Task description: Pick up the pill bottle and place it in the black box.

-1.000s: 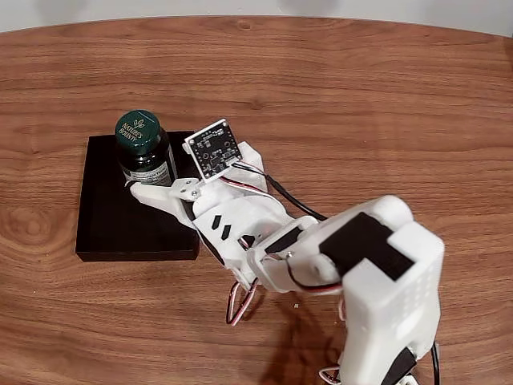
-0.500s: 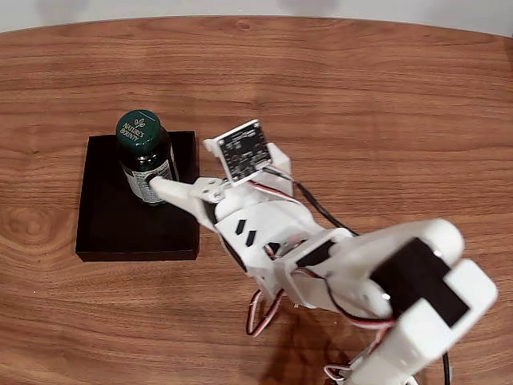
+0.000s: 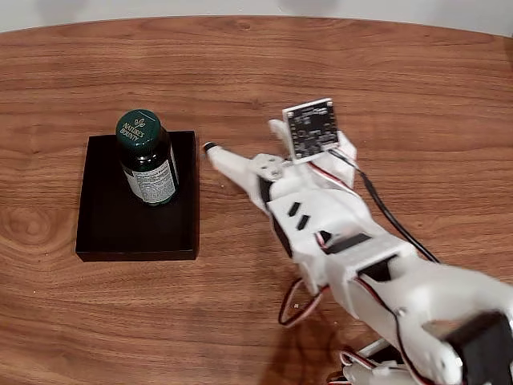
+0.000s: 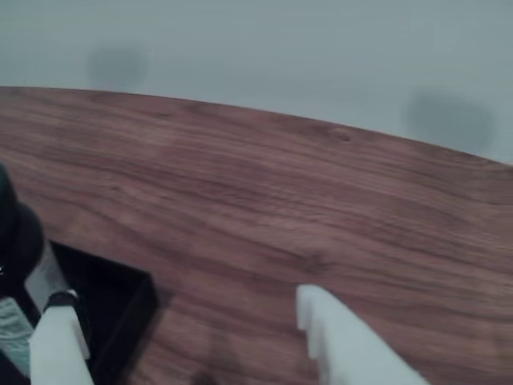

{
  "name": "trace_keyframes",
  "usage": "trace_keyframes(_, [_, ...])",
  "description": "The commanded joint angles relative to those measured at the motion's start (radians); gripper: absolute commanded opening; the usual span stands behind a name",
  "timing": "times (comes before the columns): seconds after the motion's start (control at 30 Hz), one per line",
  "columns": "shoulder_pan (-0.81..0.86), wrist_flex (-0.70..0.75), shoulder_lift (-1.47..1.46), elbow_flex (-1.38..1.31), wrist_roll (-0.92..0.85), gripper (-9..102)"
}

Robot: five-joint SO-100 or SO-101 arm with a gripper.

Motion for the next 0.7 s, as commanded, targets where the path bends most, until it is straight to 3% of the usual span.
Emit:
trace_keyframes(0.0, [0.077, 0.032, 0.15, 0.026, 0.026, 31])
trace_keyframes(0.67, [0.242, 0.342, 0.543, 0.207, 0.008, 30])
